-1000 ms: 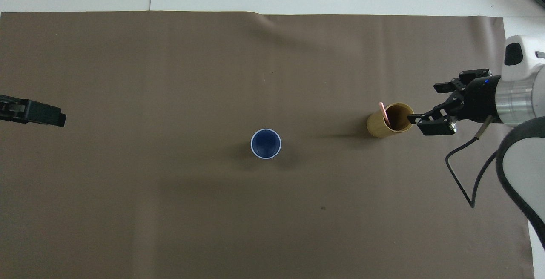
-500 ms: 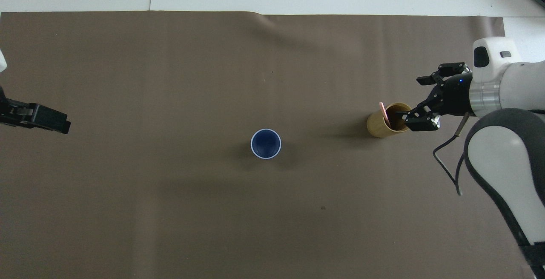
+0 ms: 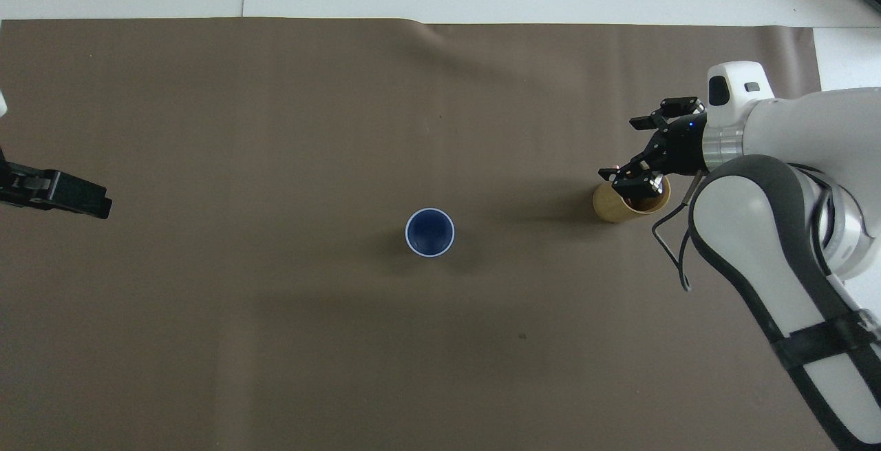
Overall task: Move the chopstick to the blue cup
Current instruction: 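Grasp the pink stick in the tan cup with the right gripper and lift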
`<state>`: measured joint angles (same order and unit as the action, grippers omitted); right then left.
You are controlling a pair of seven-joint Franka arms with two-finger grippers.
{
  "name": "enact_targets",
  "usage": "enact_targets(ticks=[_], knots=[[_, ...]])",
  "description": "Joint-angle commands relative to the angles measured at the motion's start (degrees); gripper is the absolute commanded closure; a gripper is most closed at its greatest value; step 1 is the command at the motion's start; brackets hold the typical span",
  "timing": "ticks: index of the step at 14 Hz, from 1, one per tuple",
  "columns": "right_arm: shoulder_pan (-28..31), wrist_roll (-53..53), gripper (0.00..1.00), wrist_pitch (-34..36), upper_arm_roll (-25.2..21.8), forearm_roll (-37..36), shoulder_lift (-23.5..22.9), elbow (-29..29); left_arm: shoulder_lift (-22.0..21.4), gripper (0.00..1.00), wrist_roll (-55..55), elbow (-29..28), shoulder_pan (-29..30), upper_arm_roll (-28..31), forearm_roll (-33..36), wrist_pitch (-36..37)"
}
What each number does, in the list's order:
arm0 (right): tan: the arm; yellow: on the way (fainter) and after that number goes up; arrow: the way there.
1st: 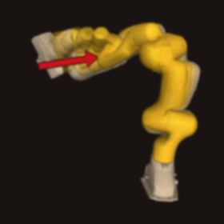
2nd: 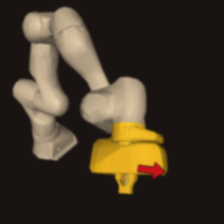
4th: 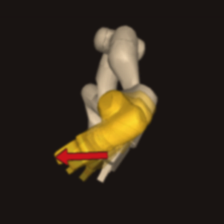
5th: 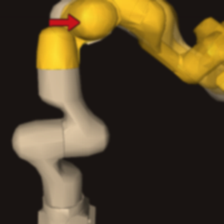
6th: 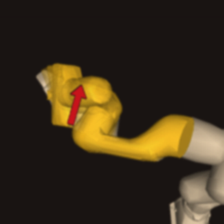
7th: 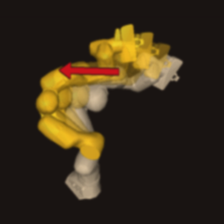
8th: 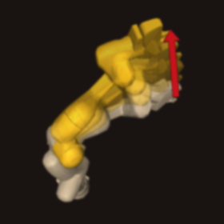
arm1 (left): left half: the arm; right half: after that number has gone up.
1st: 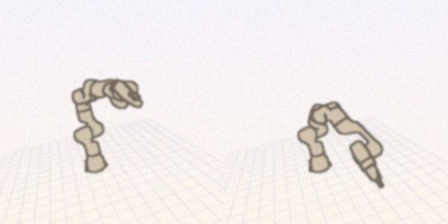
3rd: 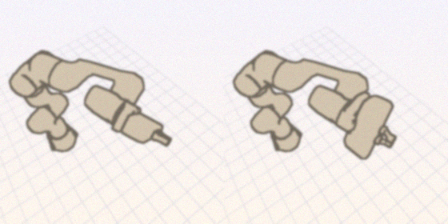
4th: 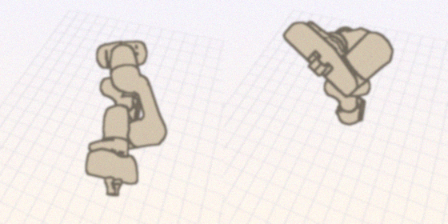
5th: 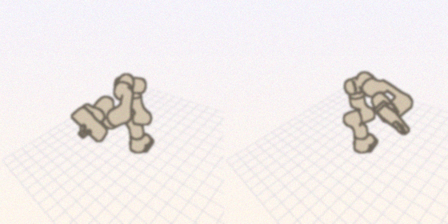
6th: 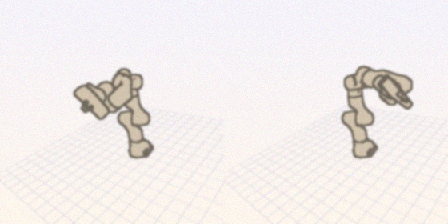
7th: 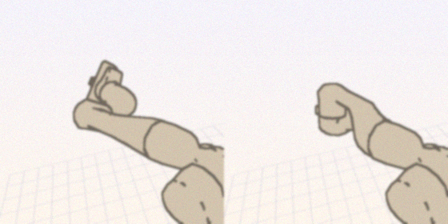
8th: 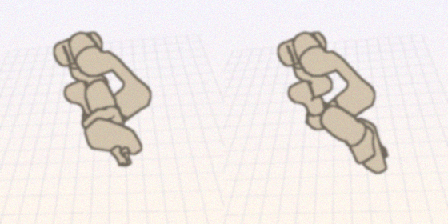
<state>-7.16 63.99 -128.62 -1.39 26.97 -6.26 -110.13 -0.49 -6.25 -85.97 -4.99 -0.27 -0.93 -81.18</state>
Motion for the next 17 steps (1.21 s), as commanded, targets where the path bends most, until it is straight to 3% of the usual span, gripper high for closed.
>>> enact_targets(ticks=[1, 2, 3, 6, 13, 15, 17], knots=[[-0.05, 1.31, 0.0, -1.55, -0.02, 1.77, 0.55, -0.87, -1.36, 0.0, 0.01, -1.57, -0.02, -0.08, 1.46, -0.21], [-0.14, 1.31, 0.0, -1.55, -0.02, 1.77, 0.72, -0.96, -1.36, 0.0, 0.01, -1.65, -0.02, -0.08, 1.46, -0.64], [-0.14, 1.4, 0.08, -1.64, -0.02, 1.77, 0.72, -1.22, -1.27, 0.0, 0.01, -1.66, 0.16, -0.08, 1.46, -0.65], [-0.23, 1.4, 0.5, -1.38, -0.02, 1.77, 0.81, -1.4, -1.27, 0.0, 0.01, -1.66, 0.33, -0.08, 2.33, -1.08], [-0.14, 0.96, 0.79, -0.41, -0.11, 1.77, 1.07, -1.75, -1.27, 0.0, 0.01, -1.57, 0.33, -0.26, 2.25, -1.0], [-0.14, 0.96, 0.92, -0.41, -0.11, 1.77, 1.07, -1.75, -1.36, 0.0, 0.1, -1.57, 0.6, -0.17, 2.25, -1.0], [-0.14, 1.05, 0.97, -0.41, -0.11, 1.77, 0.99, -1.58, -1.27, 0.0, 0.01, -1.48, 0.6, -0.08, 2.25, -1.08]])
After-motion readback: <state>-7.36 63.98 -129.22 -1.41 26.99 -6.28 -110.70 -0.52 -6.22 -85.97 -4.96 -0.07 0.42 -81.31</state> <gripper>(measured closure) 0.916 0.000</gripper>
